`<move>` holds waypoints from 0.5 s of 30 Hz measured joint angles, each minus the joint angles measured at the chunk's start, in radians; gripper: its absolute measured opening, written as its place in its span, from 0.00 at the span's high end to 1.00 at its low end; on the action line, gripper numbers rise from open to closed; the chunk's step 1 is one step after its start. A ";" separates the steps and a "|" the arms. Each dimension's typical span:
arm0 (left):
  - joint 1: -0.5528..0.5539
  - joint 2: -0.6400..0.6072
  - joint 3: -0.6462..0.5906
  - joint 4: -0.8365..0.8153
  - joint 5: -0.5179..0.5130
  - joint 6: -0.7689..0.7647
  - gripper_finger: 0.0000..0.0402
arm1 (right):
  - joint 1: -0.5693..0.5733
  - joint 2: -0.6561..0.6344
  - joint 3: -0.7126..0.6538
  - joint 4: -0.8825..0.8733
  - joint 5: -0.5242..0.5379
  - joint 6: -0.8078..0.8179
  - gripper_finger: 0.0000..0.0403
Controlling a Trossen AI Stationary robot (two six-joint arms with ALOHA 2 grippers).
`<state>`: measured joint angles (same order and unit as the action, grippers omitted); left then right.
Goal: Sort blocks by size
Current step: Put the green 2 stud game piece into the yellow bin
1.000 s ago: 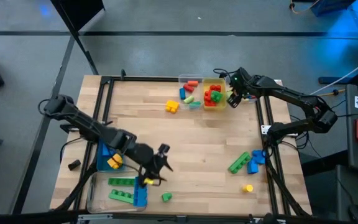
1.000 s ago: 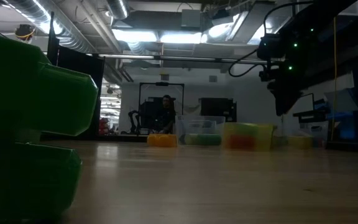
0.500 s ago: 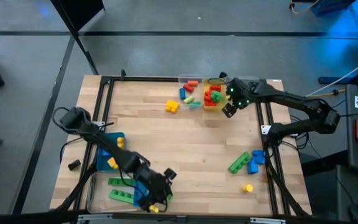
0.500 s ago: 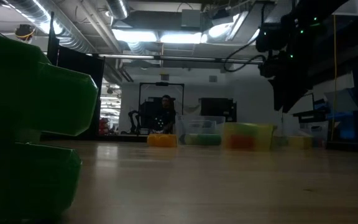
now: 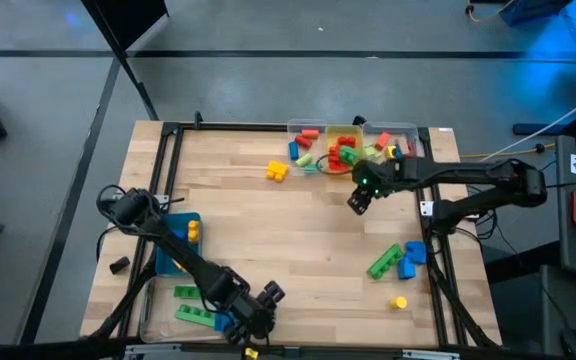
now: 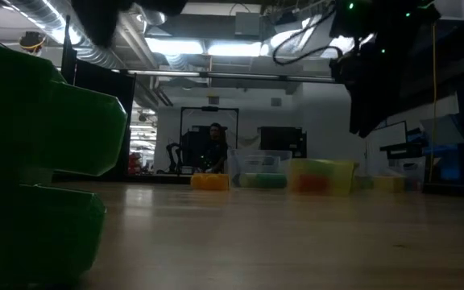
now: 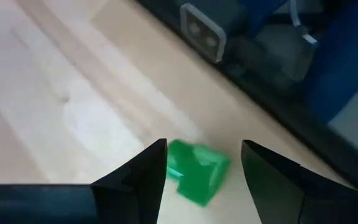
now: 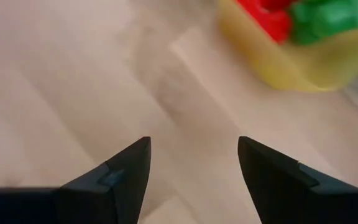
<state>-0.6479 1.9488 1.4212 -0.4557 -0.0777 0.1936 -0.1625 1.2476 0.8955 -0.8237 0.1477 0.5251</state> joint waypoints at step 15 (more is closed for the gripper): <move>0.011 0.003 -0.008 -0.059 -0.049 0.020 0.53 | 0.218 0.000 0.000 0.200 0.001 0.028 0.40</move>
<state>-0.6367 1.9522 1.4136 -0.5147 -0.1272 0.2135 0.0556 1.2476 0.8951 -0.6236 0.1487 0.5533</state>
